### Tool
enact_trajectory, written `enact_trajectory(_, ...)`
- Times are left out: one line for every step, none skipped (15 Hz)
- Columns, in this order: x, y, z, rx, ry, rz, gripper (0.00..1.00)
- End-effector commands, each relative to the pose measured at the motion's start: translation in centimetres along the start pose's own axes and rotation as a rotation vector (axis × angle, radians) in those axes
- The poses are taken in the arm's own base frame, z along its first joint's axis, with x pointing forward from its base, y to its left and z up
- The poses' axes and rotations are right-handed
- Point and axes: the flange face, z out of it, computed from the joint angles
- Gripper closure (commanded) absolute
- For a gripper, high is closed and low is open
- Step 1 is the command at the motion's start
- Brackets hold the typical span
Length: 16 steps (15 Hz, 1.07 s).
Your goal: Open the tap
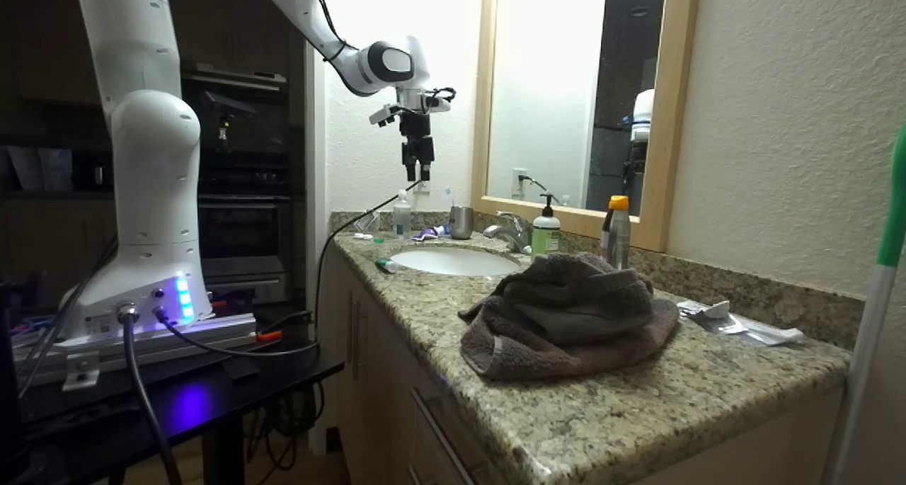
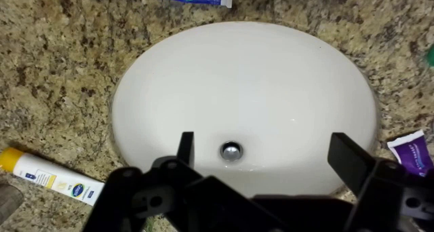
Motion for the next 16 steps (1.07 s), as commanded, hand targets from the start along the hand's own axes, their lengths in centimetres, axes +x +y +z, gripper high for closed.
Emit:
enact_trajectory(0.1, 0.0, 0.2, -0.001, -0.007, -0.002, 0.00)
enact_trajectory(0.0, -0.3, 0.2, 0.000, -0.007, -0.006, 0.00)
enact_trajectory(-0.1, -0.6, -0.2, 0.001, -0.003, -0.012, 0.00)
enact_trajectory(0.7, -0.8, 1.0, -0.025, 0.004, 0.006, 0.00)
enact_trajectory(2.1, -0.3, 2.1, -0.055, -0.033, 0.038, 0.00)
enact_trajectory(4.2, 0.3, 3.8, -0.093, -0.011, 0.098, 0.00)
enact_trajectory(5.7, 1.2, 4.7, -0.122, -0.012, 0.138, 0.00)
enact_trajectory(7.2, 1.8, 5.4, -0.143, -0.014, 0.180, 0.00)
enact_trajectory(8.6, 2.1, 6.1, -0.140, -0.018, 0.221, 0.00)
enact_trajectory(9.9, 2.4, 6.5, -0.135, -0.025, 0.250, 0.00)
enact_trajectory(11.1, 2.1, 7.2, -0.110, -0.022, 0.272, 0.00)
enact_trajectory(12.3, 2.0, 7.3, -0.064, -0.008, 0.304, 0.00)
enact_trajectory(12.8, 1.4, 7.1, -0.019, -0.018, 0.350, 0.00)
enact_trajectory(10.8, 1.9, 7.2, -0.068, -0.023, 0.294, 0.00)
enact_trajectory(11.8, 1.6, 7.4, -0.044, -0.021, 0.315, 0.00)
enact_trajectory(12.3, 1.4, 7.4, -0.035, -0.018, 0.324, 0.00)
